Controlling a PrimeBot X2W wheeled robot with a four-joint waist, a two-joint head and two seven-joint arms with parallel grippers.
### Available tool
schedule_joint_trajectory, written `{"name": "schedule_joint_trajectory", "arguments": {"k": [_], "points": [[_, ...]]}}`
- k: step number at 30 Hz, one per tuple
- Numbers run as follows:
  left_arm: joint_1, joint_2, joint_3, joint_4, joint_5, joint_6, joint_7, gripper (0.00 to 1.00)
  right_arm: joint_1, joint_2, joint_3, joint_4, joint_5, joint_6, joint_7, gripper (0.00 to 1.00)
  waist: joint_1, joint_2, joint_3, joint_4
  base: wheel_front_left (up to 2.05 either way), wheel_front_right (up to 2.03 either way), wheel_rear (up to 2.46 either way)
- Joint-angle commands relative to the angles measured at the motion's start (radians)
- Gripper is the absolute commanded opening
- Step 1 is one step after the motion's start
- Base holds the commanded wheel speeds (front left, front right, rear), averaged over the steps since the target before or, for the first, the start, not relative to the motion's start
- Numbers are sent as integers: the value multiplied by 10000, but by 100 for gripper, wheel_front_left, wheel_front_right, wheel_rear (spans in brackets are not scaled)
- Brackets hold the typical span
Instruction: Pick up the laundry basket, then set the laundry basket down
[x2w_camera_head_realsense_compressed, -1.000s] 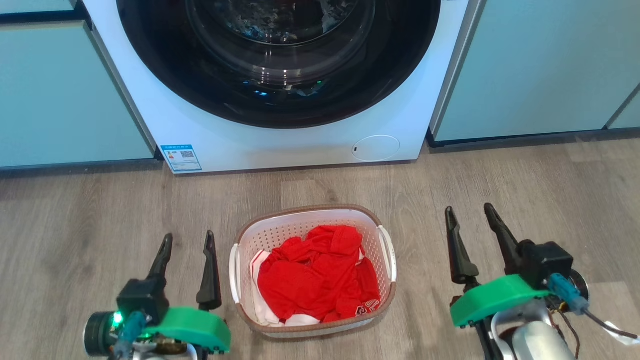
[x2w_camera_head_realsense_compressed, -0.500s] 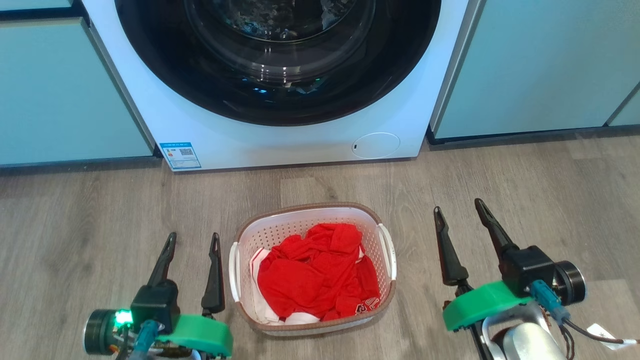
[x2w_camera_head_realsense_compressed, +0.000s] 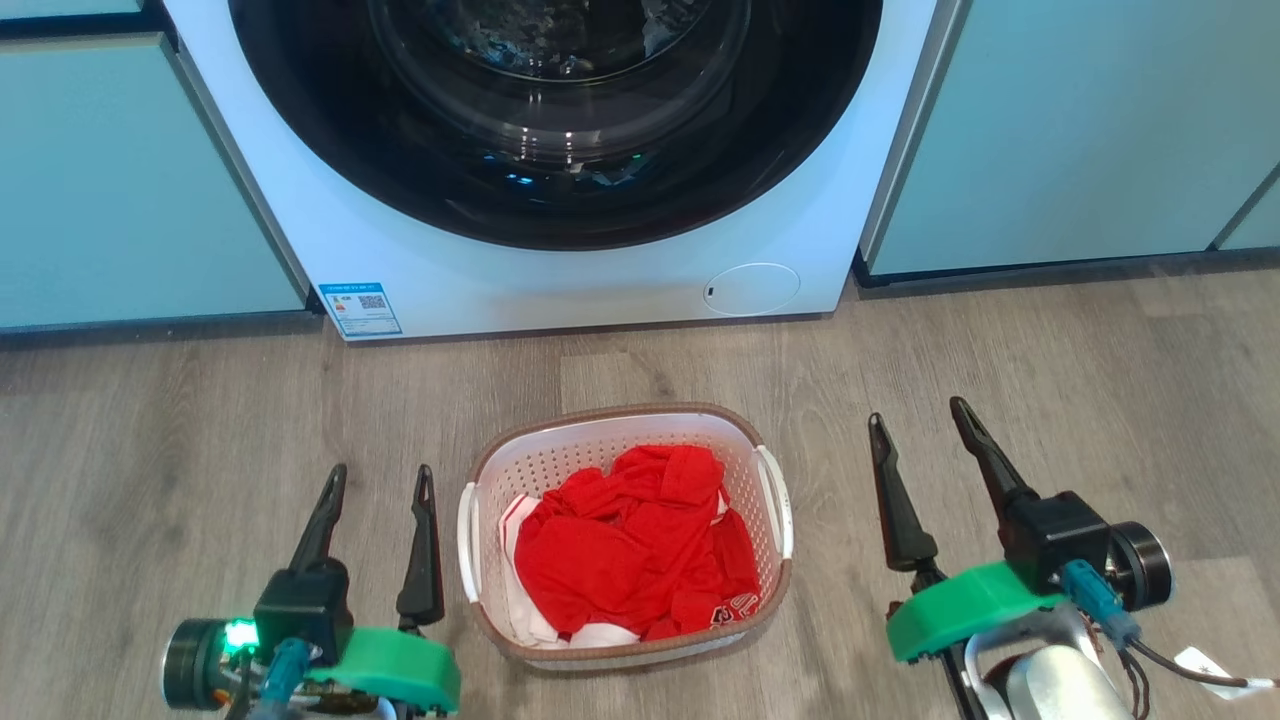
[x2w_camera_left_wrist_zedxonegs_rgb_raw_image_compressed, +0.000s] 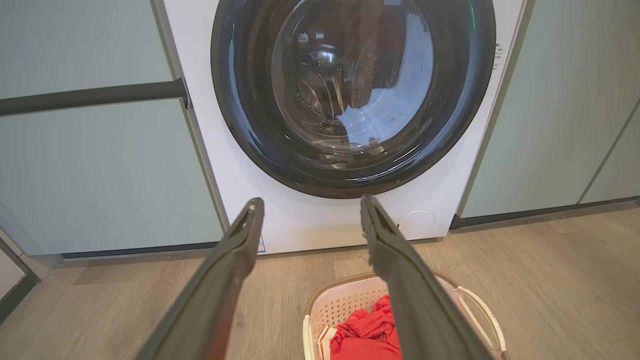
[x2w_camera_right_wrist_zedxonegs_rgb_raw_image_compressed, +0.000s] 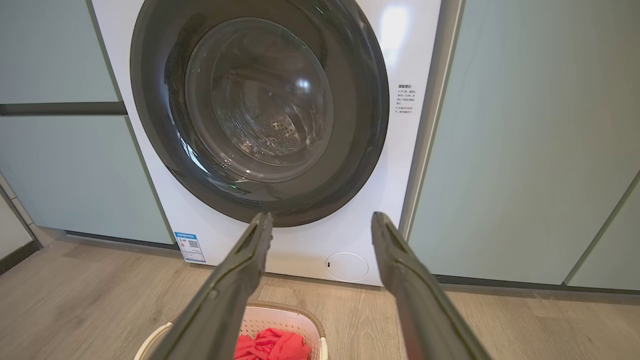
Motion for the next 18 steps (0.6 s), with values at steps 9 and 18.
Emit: {"name": "schedule_joint_trajectory", "arguments": {"k": [9,18], "points": [[-207,-84,371,-310,184,-89,-97,100,-503,-87,146,-263,-40,27,-132,100,0,0,102,0,0,0,0],[-685,-102,349,-219,145,-100,-97,100,-1022,-87,-51,11,-125,27,-132,100,0,0,1113,52,0,0,0]]}}
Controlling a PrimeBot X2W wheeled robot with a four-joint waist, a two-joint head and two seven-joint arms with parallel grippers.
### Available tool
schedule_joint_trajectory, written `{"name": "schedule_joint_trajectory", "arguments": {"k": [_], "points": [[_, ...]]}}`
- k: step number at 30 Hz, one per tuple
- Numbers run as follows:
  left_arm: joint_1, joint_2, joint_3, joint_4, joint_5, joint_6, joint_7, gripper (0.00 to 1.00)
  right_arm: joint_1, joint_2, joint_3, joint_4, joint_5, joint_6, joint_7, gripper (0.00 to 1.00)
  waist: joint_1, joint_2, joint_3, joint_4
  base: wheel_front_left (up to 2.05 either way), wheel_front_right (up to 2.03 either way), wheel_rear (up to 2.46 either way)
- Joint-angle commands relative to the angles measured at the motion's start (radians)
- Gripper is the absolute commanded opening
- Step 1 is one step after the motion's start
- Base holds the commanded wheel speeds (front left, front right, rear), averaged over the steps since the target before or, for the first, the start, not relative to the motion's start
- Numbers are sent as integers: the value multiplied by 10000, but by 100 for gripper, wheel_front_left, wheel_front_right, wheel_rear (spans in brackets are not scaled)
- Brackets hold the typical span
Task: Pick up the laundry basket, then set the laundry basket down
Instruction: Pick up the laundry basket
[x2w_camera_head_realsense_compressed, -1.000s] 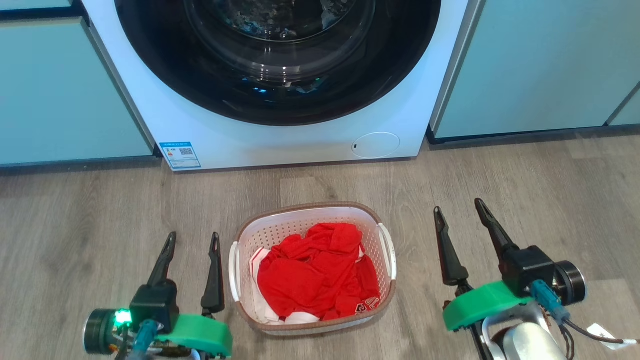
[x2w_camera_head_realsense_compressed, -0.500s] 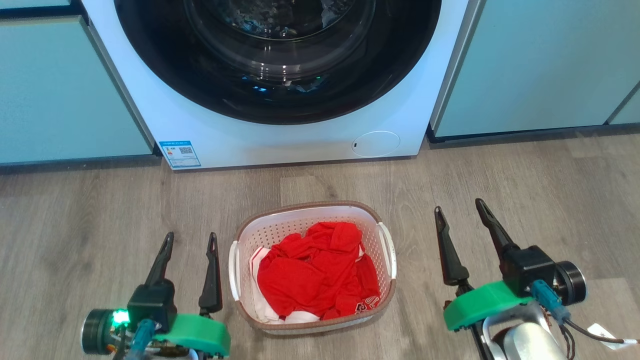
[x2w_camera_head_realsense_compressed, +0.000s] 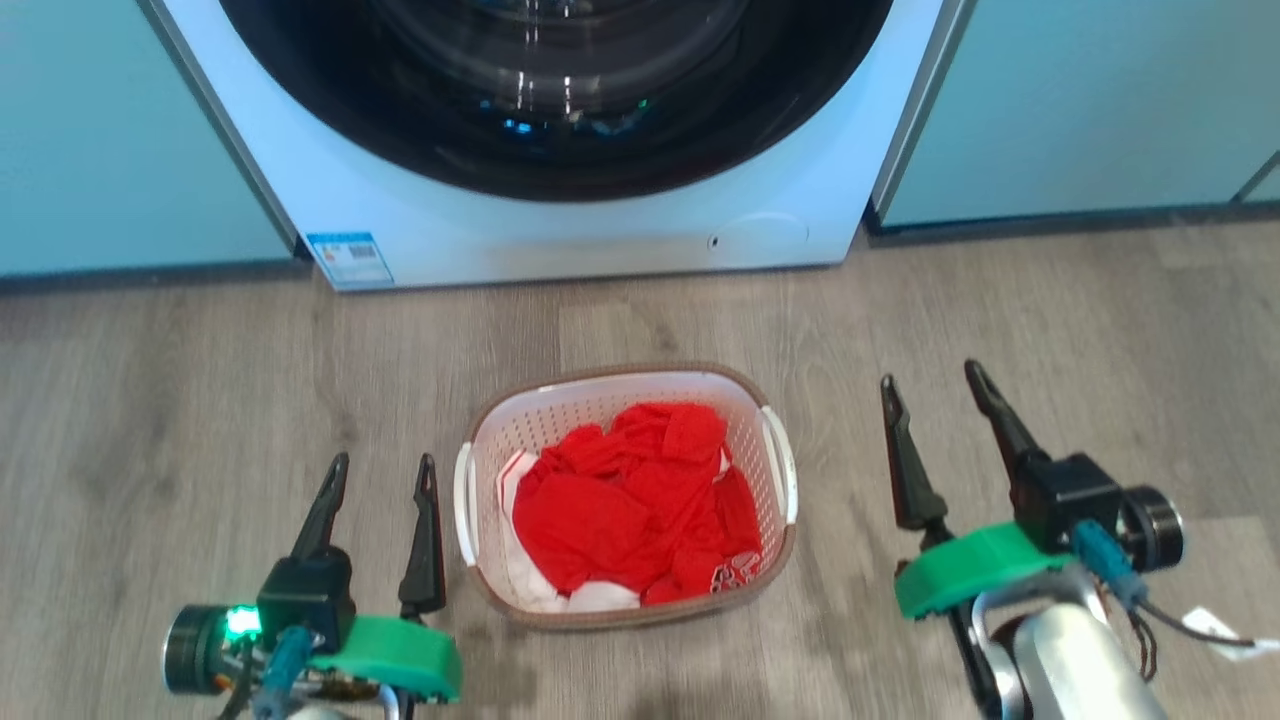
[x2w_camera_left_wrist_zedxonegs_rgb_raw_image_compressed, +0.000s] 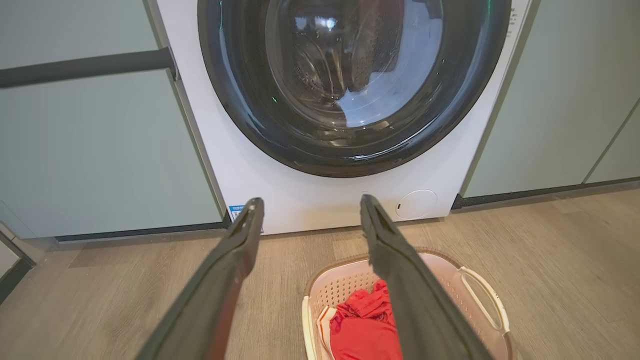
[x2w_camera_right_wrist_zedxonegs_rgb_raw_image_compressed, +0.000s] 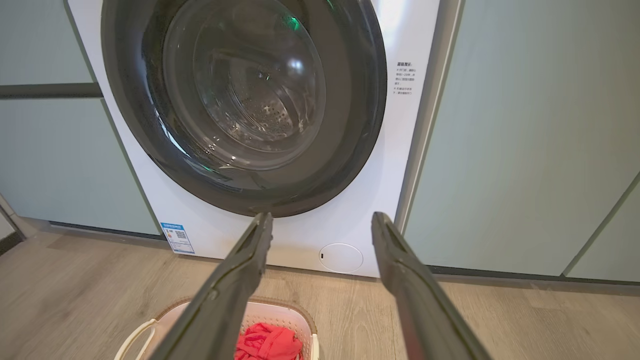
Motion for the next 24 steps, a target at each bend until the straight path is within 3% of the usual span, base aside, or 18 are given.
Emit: {"name": "schedule_joint_trajectory", "arguments": {"k": [1,19,24], "points": [[-637,-63,329,-214,28,-24,-97,100,-525,-83,150,-216,-88,27,-132,100,0,0,446,39,0,0,0],[-4094,-69,45,2422,-1075,64,-97,100,-3571,-85,-812,2192,-412,27,-132,100,0,0,4600,652,0,0,0],[-4770,-69,-181,3161,-1422,72,-97,100,-4252,-126,-852,2934,-449,27,-132,100,0,0,5246,796,0,0,0]]}}
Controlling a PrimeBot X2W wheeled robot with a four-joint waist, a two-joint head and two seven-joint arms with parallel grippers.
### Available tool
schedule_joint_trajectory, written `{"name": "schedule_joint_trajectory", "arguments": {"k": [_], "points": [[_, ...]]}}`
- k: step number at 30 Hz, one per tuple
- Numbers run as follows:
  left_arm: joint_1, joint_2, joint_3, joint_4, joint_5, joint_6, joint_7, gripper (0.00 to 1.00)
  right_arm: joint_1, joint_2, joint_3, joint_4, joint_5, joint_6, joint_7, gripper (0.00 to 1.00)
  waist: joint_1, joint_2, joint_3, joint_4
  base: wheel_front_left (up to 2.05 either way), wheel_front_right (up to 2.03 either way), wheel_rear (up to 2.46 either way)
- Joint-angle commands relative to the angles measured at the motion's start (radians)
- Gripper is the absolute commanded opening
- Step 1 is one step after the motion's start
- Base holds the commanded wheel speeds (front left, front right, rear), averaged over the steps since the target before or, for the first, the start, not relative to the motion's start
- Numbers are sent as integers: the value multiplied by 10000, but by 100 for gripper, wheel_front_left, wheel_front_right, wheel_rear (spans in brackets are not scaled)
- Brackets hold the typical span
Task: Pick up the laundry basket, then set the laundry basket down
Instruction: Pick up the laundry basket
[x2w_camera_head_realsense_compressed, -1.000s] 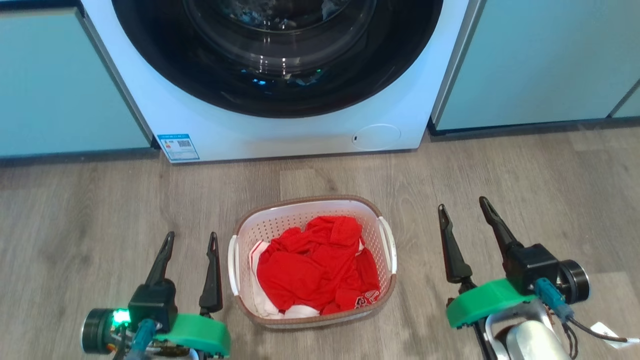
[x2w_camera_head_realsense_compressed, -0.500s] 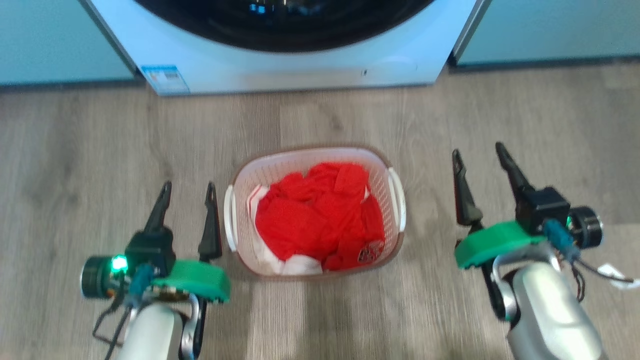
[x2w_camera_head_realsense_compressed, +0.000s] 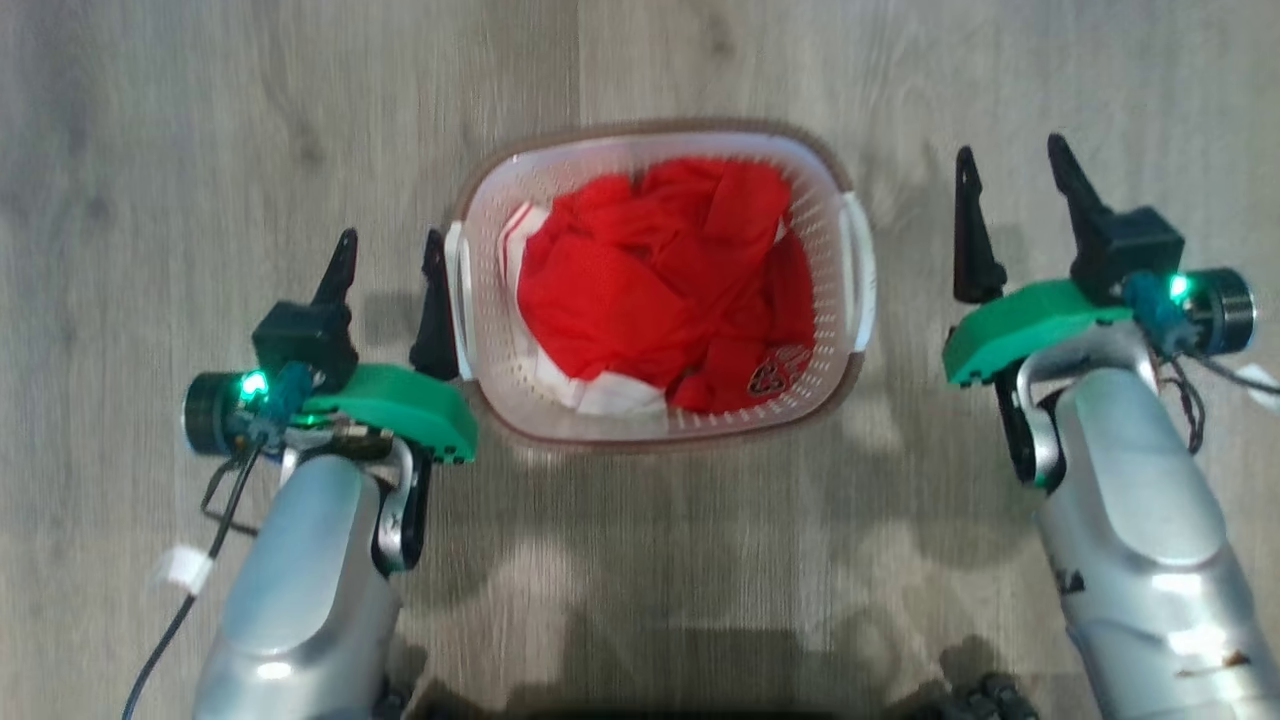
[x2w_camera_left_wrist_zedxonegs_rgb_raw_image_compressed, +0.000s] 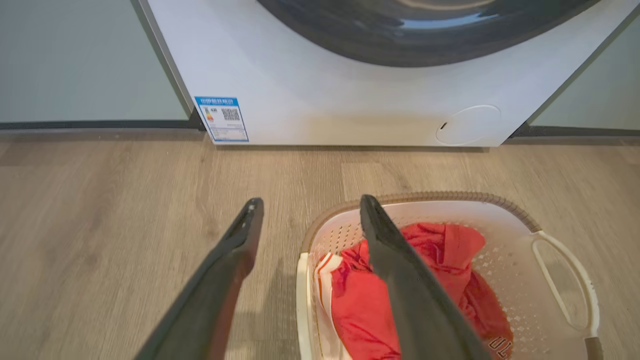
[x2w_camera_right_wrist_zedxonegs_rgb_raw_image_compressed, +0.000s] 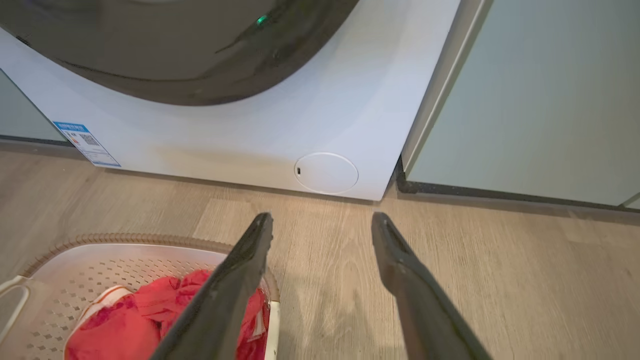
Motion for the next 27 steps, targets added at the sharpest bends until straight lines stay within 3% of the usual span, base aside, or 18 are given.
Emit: {"name": "schedule_joint_trajectory", "arguments": {"k": [1,17,27], "points": [[25,121,224,-189,-54,60,-95,100,109,51,186,-199,-78,27,-122,100,-1,0,528,226,0,0,0],[-1582,120,-1081,2168,-1435,15,-95,100,-1215,35,184,2376,-16,27,-122,100,-1,0,2150,660,0,0,0],[-2672,120,-1581,3529,-2217,-36,-95,100,-1851,65,169,3209,5,27,-122,100,-1,0,3001,698,0,0,0]]}}
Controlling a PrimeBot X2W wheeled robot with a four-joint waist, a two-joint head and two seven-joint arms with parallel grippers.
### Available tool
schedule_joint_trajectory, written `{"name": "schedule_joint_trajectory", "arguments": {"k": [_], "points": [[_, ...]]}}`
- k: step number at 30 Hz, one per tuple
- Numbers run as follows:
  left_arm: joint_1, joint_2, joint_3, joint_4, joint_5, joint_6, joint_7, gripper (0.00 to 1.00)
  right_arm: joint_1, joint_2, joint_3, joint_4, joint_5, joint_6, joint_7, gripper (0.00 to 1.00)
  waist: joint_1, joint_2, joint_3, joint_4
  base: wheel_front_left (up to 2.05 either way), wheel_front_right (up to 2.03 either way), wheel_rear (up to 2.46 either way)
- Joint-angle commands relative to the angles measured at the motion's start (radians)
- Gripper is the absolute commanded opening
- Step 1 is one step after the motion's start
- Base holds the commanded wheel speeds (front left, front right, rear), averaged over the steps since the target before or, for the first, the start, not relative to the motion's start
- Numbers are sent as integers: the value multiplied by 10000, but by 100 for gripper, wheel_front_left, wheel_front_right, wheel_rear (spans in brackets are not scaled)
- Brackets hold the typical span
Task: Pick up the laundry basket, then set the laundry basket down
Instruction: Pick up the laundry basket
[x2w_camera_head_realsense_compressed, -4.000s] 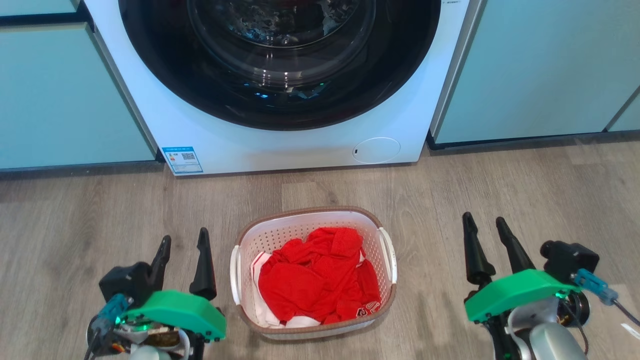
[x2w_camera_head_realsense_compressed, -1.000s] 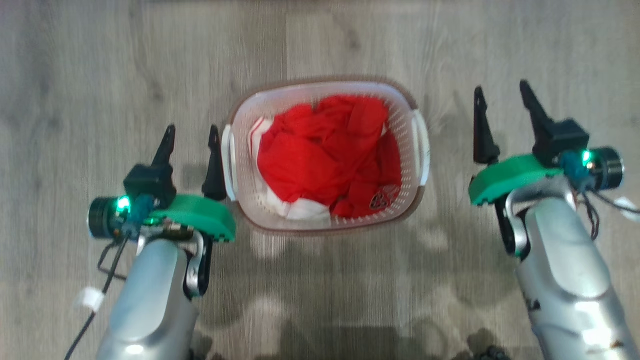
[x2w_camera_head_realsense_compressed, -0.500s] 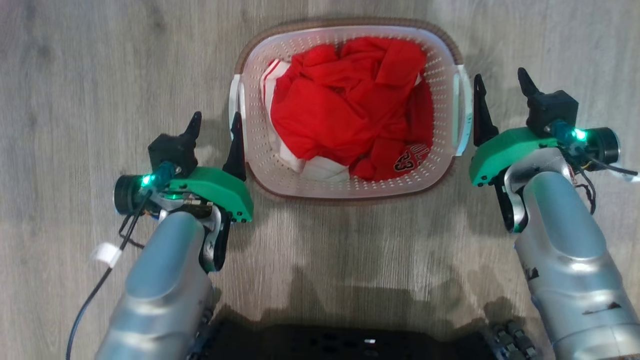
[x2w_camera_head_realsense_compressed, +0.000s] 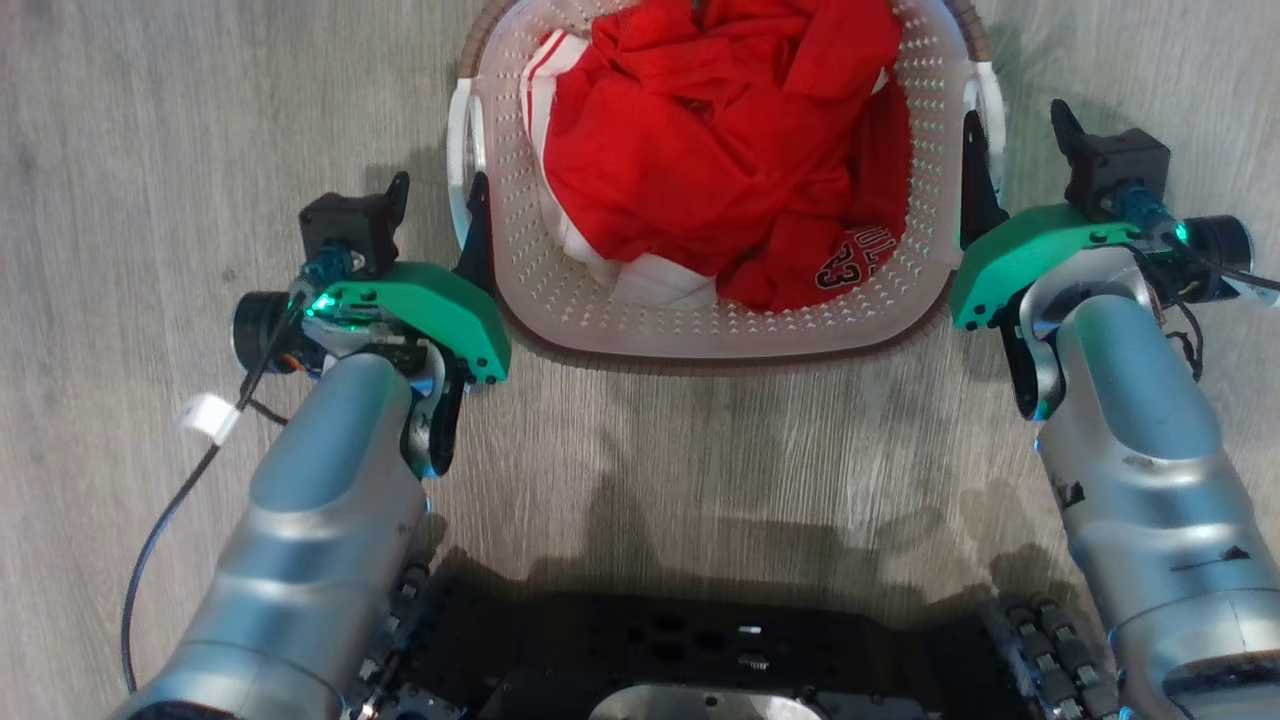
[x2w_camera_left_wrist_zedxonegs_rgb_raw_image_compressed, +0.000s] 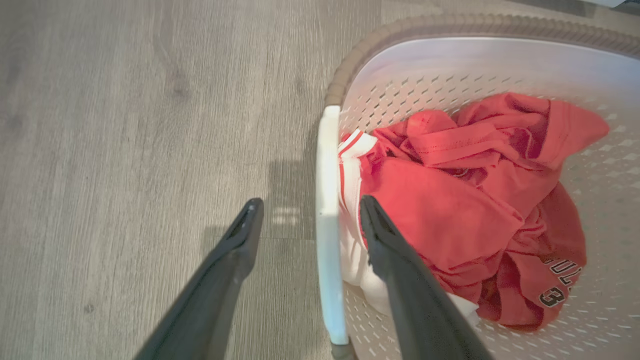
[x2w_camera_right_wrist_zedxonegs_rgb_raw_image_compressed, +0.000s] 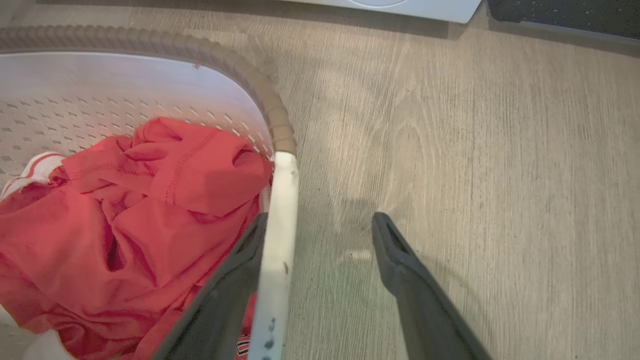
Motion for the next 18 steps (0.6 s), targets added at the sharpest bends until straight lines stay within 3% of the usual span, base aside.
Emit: {"name": "schedule_joint_trajectory", "arguments": {"k": [1,18], "points": [[98,220,168,40,-172,-42,-95,100,240,160,236,-51,9,27,-122,100,-2,0,147,5,0,0,0],[-1196,220,-1254,1989,-973,-605,-95,100,-537,188,703,1586,95,27,-122,100,-2,0,413,187,0,0,0]]}}
